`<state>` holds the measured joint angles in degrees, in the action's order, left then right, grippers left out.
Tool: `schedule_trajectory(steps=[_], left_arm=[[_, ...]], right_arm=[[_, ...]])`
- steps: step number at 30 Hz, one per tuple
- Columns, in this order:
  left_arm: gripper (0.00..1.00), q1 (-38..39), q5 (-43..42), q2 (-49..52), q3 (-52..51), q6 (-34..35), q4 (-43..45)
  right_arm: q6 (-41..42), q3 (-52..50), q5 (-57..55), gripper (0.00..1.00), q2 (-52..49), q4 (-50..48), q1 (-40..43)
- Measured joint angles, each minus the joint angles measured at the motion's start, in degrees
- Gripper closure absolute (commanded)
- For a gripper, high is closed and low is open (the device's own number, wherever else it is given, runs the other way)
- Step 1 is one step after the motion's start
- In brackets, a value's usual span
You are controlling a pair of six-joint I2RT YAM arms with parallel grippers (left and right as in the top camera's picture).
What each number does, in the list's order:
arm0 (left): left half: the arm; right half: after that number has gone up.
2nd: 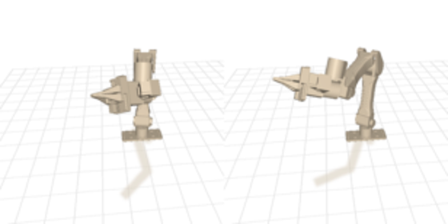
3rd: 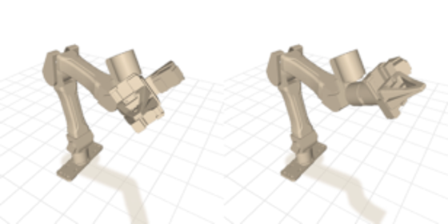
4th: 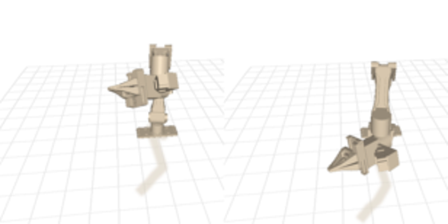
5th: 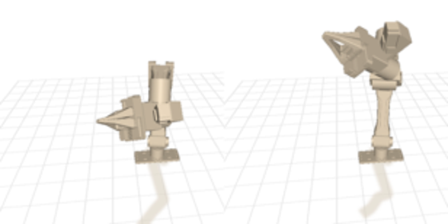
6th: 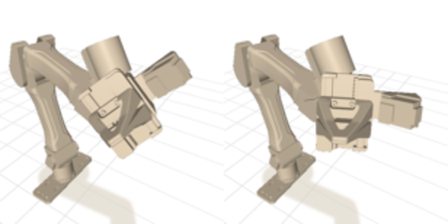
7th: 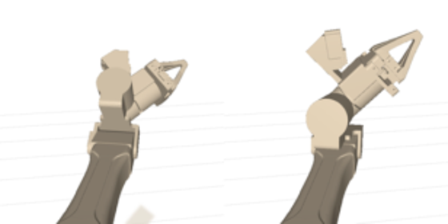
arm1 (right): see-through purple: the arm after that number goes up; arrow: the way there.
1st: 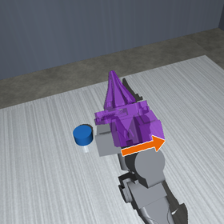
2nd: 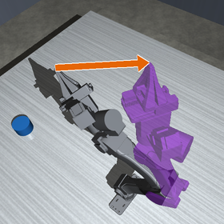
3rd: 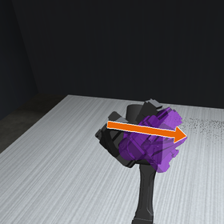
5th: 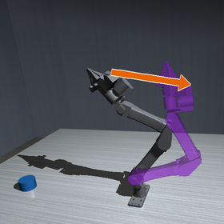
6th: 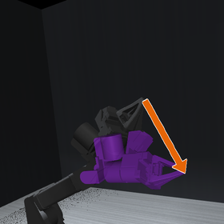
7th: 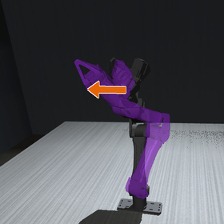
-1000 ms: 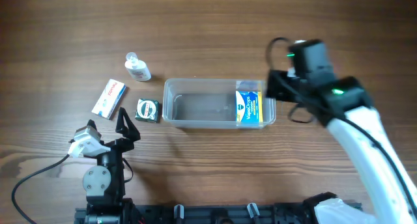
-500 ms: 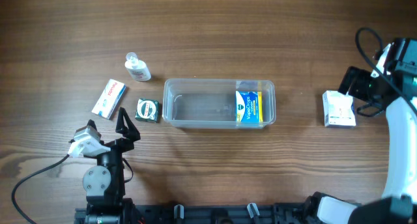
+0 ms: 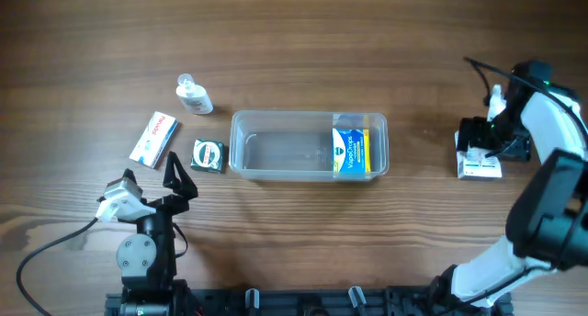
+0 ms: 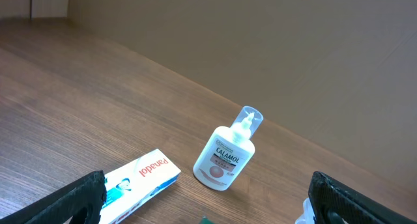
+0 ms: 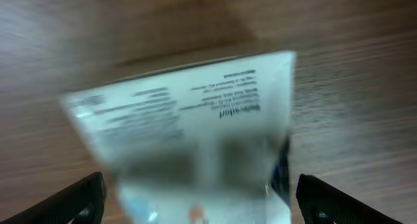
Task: Pack container
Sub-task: 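Move the right gripper to the white Beiersdorf box and grasp it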
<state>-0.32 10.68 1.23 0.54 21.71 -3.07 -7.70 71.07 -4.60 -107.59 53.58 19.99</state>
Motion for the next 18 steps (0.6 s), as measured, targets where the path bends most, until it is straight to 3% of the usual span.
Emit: schedule_trajectory(steps=[8, 12, 18], left_arm=[[0.0, 0.0, 0.0, 0.0, 0.0, 0.0, 0.0], [0.0, 0.0, 0.0, 0.0, 0.0, 0.0, 0.0], [0.0, 0.0, 0.0, 0.0, 0.0, 0.0, 0.0]], right_arm=[[0.4, 0.0, -0.1, 0.1, -4.0, -1.0, 0.0], [2.0, 0.0, 0.1, 0.33, -4.0, -1.2, 0.0], [5.8, 4.0, 1.2, 0.34, -4.0, 4.5, 0.0]])
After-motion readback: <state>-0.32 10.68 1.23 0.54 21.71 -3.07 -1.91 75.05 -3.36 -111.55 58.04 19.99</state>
